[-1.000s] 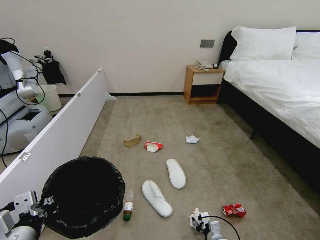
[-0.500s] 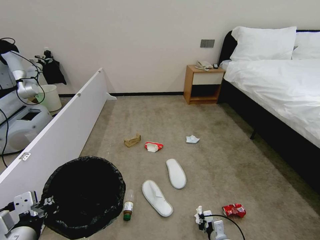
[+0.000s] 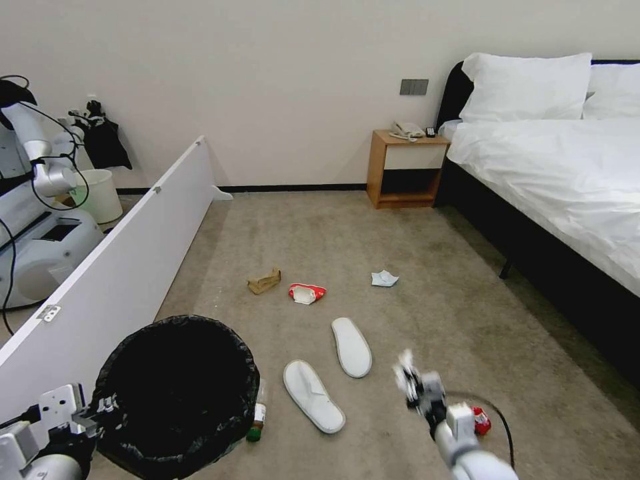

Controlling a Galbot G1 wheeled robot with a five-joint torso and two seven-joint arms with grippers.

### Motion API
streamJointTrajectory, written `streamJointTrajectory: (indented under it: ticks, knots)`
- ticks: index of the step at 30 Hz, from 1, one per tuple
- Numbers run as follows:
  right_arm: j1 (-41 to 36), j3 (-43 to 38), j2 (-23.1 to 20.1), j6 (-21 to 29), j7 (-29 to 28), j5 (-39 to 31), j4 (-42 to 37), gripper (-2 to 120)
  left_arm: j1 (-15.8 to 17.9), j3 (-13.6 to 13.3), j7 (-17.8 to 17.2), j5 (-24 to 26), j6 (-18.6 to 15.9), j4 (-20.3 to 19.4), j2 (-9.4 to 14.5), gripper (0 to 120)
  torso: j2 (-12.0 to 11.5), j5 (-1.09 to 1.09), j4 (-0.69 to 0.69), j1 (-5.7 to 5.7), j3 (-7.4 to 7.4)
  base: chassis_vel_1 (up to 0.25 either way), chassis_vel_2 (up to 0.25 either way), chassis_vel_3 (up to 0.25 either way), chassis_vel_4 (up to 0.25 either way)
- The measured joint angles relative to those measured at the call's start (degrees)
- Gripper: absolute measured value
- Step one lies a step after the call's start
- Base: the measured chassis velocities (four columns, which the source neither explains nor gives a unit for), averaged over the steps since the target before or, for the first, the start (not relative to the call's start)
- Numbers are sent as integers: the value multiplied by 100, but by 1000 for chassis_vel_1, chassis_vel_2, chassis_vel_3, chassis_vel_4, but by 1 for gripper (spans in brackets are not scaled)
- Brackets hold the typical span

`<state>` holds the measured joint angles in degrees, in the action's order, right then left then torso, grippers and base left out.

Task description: Pick up the trash bin, then pick up the garbage from the floor and place it into the trash bin.

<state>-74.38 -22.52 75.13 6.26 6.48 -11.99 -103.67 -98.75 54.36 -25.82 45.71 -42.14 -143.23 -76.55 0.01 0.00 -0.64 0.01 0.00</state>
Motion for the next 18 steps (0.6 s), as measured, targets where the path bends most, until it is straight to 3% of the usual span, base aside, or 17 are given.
streamJointTrajectory:
  ticks: [1, 3, 4, 6, 7, 10, 14, 18]
  knots:
    - [0, 0, 0, 0, 0, 0, 0, 0, 0, 0, 0, 0, 0, 0, 0, 2, 0, 0, 0, 0, 0, 0, 0, 0, 0]
    - [974, 871, -207, -194, 274, -940, -365, 0, -57, -21, 7, -1, 0, -1, 45, 2, -1, -2, 1, 0, 0, 0, 0, 0, 0]
    - [974, 871, -207, -194, 274, -940, -365, 0, -57, -21, 7, -1, 0, -1, 45, 2, -1, -2, 1, 0, 0, 0, 0, 0, 0]
    - [1948, 1812, -339, -280, 464, -1613, -403, 0, -139, 36, 9, 0, 0, -2, 84, 2, -1, -1, -1, 0, 0, 0, 0, 0, 0]
    - [1948, 1812, -339, -280, 464, -1613, -403, 0, -139, 36, 9, 0, 0, -2, 84, 2, -1, -1, -1, 0, 0, 0, 0, 0, 0]
    - [3499, 3077, -191, -394, 692, -2180, -190, 0, -191, 91, 13, -33, 0, -2, 105, 2, -1, -3, 3, 0, 0, 0, 0, 0, 0]
    - [4359, 3884, 35, -407, 736, -2686, 34, 0, -148, 133, 12, -72, 0, -3, 52, 2, -1, -2, 0, 0, 1, 0, 0, 0, 0]
    - [4724, 4314, 147, -376, 735, -2986, 183, 0, -125, 169, 12, -73, 0, -3, 14, 2, -1, -1, -2, 0, 1, 0, 0, 0, 0]
